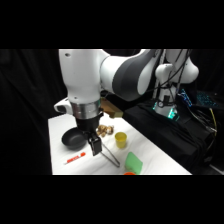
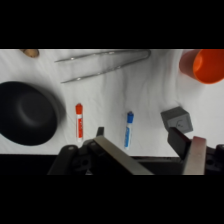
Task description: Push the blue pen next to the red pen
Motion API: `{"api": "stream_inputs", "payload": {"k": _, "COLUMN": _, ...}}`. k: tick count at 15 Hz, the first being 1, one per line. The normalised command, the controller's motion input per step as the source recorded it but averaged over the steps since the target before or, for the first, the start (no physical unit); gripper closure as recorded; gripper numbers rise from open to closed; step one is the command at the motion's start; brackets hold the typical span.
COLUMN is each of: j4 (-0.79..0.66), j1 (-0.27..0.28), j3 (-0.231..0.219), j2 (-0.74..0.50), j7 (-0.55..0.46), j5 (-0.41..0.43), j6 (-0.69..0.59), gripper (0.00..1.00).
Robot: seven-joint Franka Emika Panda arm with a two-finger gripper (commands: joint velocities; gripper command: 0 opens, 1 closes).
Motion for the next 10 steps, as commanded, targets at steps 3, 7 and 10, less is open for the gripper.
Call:
{"api": "stream_inputs", "payload": {"k": 3, "j4": 0.8, "j1": 0.149, "j3": -0.021, "j2": 0.55, "j7": 0.13, "j5": -0.057, "j6": -0.11, "gripper": 0.0}}
{"api": "stream_inputs", "payload": {"k": 7, "j4": 0.83, "j1": 0.154, "j3": -0.023, "j2": 0.57, "j7": 0.09, "j5": -0.036, "j6": -0.16, "gripper": 0.0}}
{"api": "stream_inputs", "payload": {"k": 10, "j4": 0.87, "j1": 0.091, "j3": -0.037, "j2": 0.6, "j7": 0.04, "j5": 0.001, "j6": -0.2, "gripper": 0.0}}
